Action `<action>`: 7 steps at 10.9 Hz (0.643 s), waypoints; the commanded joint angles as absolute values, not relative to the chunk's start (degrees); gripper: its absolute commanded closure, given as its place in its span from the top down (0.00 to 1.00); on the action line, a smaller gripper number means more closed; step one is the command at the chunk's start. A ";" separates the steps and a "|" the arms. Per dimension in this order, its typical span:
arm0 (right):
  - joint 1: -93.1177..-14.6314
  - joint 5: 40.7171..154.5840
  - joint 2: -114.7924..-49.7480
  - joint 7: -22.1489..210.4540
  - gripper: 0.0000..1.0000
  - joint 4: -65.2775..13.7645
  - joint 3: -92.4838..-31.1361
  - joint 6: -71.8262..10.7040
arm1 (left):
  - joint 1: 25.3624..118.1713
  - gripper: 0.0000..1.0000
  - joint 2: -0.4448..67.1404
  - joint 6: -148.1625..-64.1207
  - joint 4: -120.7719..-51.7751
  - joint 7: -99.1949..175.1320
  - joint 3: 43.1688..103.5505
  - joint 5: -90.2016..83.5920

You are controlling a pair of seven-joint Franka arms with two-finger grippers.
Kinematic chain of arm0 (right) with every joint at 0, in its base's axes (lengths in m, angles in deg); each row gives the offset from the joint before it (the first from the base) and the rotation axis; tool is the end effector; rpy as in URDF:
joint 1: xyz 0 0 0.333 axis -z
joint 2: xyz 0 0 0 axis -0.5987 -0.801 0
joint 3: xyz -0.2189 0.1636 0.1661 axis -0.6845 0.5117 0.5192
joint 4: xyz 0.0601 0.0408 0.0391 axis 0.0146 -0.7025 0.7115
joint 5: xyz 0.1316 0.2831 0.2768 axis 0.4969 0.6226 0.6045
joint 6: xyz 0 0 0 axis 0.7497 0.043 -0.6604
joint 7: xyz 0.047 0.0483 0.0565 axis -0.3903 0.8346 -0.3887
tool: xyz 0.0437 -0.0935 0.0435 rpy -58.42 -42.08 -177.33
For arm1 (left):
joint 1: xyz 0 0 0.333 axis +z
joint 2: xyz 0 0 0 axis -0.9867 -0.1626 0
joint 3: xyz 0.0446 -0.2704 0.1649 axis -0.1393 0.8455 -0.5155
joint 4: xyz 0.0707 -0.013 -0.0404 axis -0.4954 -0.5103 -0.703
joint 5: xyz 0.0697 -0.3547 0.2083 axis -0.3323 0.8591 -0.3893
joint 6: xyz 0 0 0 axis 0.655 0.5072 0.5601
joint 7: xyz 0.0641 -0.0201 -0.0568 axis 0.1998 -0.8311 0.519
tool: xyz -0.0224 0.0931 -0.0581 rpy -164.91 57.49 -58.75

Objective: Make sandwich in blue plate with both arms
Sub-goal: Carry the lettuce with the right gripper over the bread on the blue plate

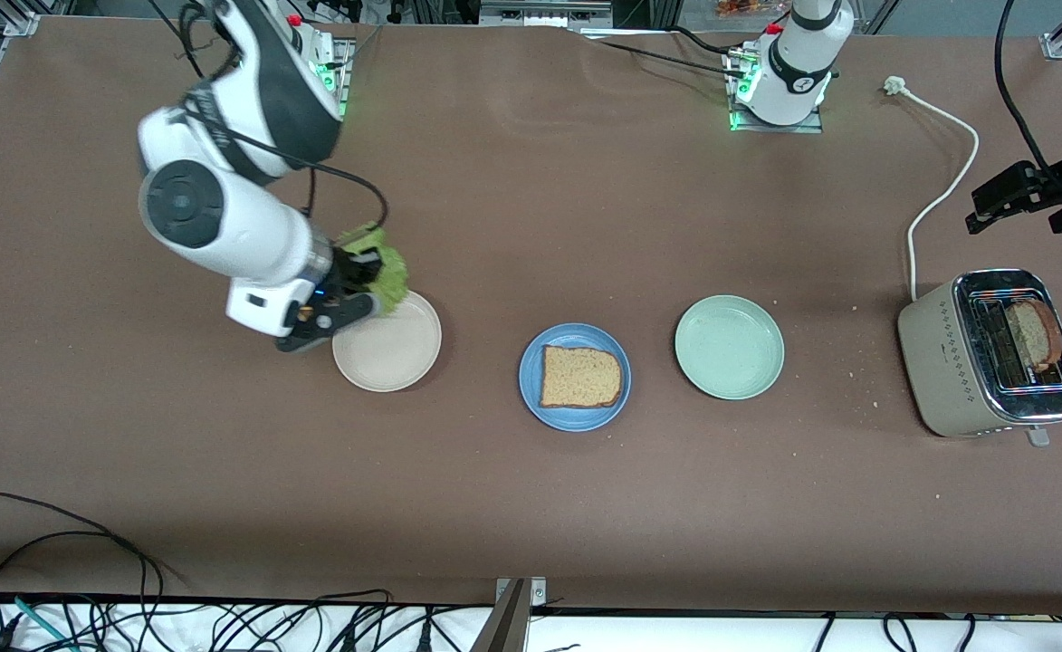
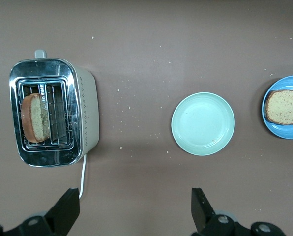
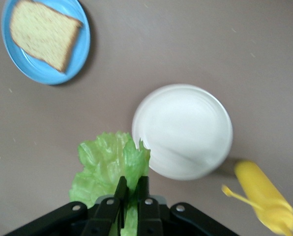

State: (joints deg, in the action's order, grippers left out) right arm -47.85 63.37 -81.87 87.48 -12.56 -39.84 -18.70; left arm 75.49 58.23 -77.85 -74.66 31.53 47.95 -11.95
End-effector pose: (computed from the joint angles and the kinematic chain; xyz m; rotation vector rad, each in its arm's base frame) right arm 0.6229 0.3003 0.4324 -2.9368 -0.6299 0.1690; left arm 0.5810 0.0193 0.6318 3.1366 0.0554 -0.0014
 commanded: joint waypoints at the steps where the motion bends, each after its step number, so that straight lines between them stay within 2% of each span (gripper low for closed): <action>1: -52.50 65.02 -87.70 84.11 0.04 -10.23 -39.40 -31.08 | 75.63 1.00 57.56 -76.52 -72.96 31.60 48.35 -13.79; 4: -54.96 68.89 -95.43 83.67 0.02 -5.85 -38.70 -39.19 | 75.63 1.00 57.56 -76.52 -72.96 31.52 48.35 -13.79; 7: -56.99 69.76 -101.85 84.37 0.00 -4.17 -38.17 -51.13 | 75.63 1.00 57.48 -76.52 -72.96 31.52 48.35 -13.79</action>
